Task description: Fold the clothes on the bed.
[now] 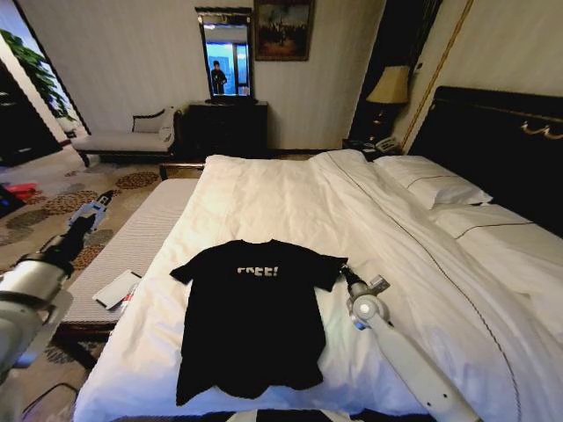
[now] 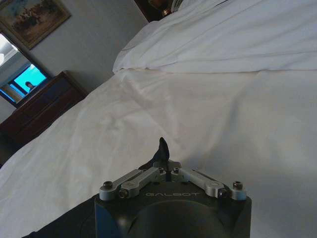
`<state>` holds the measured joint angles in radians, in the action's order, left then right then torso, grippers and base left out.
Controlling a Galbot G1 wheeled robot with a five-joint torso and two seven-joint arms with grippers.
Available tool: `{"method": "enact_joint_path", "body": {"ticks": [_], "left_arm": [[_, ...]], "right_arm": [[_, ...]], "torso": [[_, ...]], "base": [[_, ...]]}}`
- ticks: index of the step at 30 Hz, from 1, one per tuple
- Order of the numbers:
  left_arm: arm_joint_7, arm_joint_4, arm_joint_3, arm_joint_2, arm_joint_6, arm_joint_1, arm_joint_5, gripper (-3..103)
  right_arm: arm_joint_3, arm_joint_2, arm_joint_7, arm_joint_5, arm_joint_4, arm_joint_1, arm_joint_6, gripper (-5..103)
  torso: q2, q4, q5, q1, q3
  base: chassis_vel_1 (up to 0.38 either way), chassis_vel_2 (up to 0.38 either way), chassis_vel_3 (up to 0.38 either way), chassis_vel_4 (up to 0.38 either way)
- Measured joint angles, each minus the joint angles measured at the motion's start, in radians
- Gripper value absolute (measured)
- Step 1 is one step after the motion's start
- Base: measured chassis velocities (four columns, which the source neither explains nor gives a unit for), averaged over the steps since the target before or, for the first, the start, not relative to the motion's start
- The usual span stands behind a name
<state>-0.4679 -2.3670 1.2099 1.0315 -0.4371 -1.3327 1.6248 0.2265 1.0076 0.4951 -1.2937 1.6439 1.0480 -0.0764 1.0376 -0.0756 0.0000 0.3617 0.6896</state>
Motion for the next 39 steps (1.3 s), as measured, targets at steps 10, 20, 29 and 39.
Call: {"method": "enact_joint_path", "body": {"ticks": [10,20,29,39], "left_arm": [[0.000,0.001,0.001,-0.001,0.000,-0.002,-0.001,100],[0.000,0.007,-0.001,0.002,-0.001,-0.010,-0.017,100],[0.001,0.030,-0.054,0.008,-0.001,0.018,-0.049,100],[0.001,0.033,-0.078,0.024,-0.001,0.015,-0.069,100]], "right_arm": [[-0.074,0.014,-0.013,0.013,0.081,-0.015,-0.003,0],[-0.262,0.059,-0.093,0.069,0.072,-0.098,-0.019,0],[-0.315,0.152,-0.130,0.108,-0.031,-0.147,-0.029,0],[-0.334,0.204,-0.136,0.157,-0.080,-0.161,-0.034,0]], "torso": [[0.000,0.0001,-0.0001,0.000,0.000],[0.000,0.0002,-0.0002,0.000,0.000],[0.000,0.0004,-0.0001,0.000,0.000],[0.000,0.0001,0.0000,0.000,0.000]], "base": [[0.000,0.000,0.000,0.000],[0.000,0.000,0.000,0.000],[0.000,0.000,0.000,0.000],[0.000,0.000,0.000,0.000]]}}
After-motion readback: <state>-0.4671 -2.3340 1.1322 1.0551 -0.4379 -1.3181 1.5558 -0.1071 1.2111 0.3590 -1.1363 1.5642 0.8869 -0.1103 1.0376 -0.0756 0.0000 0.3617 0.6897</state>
